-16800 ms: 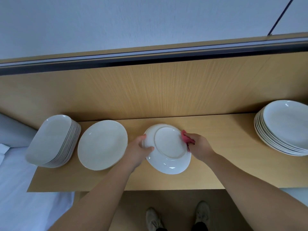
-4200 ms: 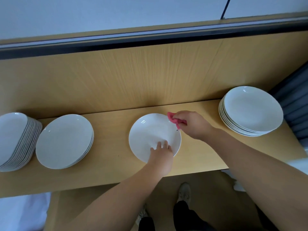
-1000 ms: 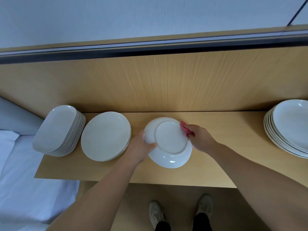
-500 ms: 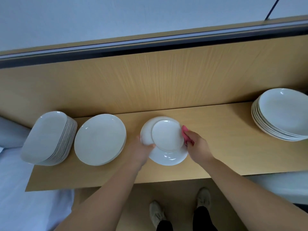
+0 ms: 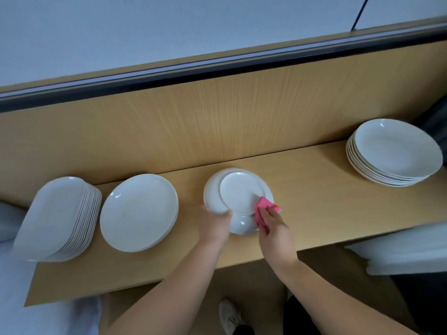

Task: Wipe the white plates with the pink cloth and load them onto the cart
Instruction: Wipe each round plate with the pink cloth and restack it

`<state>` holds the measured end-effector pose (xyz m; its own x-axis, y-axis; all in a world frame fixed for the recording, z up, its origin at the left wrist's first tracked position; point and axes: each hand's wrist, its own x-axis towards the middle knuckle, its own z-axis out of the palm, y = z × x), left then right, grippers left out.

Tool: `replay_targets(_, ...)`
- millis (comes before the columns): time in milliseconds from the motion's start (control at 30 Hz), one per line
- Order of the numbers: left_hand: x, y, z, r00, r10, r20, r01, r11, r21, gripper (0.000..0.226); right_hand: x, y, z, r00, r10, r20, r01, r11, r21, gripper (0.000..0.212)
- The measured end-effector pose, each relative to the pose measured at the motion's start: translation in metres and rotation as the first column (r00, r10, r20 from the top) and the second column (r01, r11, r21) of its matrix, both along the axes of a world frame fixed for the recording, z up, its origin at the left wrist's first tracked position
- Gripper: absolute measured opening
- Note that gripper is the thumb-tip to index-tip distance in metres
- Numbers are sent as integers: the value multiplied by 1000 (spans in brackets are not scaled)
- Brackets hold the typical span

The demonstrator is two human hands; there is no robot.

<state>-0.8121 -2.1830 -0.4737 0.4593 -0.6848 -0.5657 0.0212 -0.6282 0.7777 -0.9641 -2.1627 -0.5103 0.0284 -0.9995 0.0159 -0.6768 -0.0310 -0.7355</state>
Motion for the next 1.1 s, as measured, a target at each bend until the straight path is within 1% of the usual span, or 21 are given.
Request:
replay_targets(133, -8, -1, 1, 998, 36, -56, -38, 999, -31, 37, 6, 10, -1, 999, 25, -27, -25, 1000, -7, 45)
replay_targets(200, -8, -1, 1, 997, 42, -69, -45, 998, -38, 29, 1, 6, 4, 997, 71, -39, -74, 995, -62, 48)
replay_targets(267, -7, -2, 2, 999, 21, -45, -23, 999, -49, 26, -5, -1, 13, 991, 117, -64, -125, 980, -152, 51)
replay_targets(367, -5, -3, 3, 1000, -12, -20, 11, 996, -84, 31, -10, -21, 32, 960, 192, -206, -237, 945, -224, 56)
replay_targets(433, -5, -2, 4, 999, -30, -22, 28, 994, -106, 32, -11, -39, 38, 905, 292, -310, -361, 912, -194, 54)
replay_targets(533, -8, -3, 3, 999, -39, -26, 35, 991, -133, 34, -5, -66, 37, 767, 509, -391, -565, 824, -36, 52)
replay_targets(567, -9, -4, 3, 998, -54, -11, 52, 989, -139, 30, -2, -74, 35, 716, 563, -413, -614, 789, 11, 48)
replay_targets(633, -10, -5, 4, 995, -89, 41, 93, 987, -130, 26, 6, -89, 32, 644, 639, -421, -683, 728, 60, 32)
replay_targets(667, -11, -6, 3, 993, -101, 62, 108, 987, -122, 28, 10, -96, 31, 628, 657, -417, -702, 710, 62, 24)
replay_targets(700, -11, -6, 2, 990, -114, 83, 123, 986, -116, 30, 13, -102, 31, 621, 668, -411, -714, 698, 56, 20)
replay_targets(800, -9, -6, -2, 983, -137, 125, 152, 981, -123, 29, 19, -121, 26, 662, 663, -350, -711, 703, -14, 43)
replay_targets(867, -9, -5, -2, 974, -162, 159, 183, 975, -129, 32, 19, -130, 32, 660, 670, -340, -707, 707, 22, 43)
replay_targets(900, -9, -5, -3, 972, -164, 169, 186, 975, -125, 37, 17, -136, 35, 650, 674, -351, -708, 705, 45, 43)
replay_targets(967, -11, -4, -3, 980, -135, 148, 152, 982, -115, 50, 11, -146, 38, 620, 677, -397, -697, 708, 118, 49)
replay_targets(1033, -12, -4, -3, 991, -83, 109, 93, 992, -90, 55, 3, -152, 36, 613, 656, -439, -676, 724, 139, 44)
replay_targets(1100, -13, -5, -3, 996, -48, 75, 53, 996, -67, 57, -7, -150, 35, 620, 645, -447, -656, 739, 156, 36)
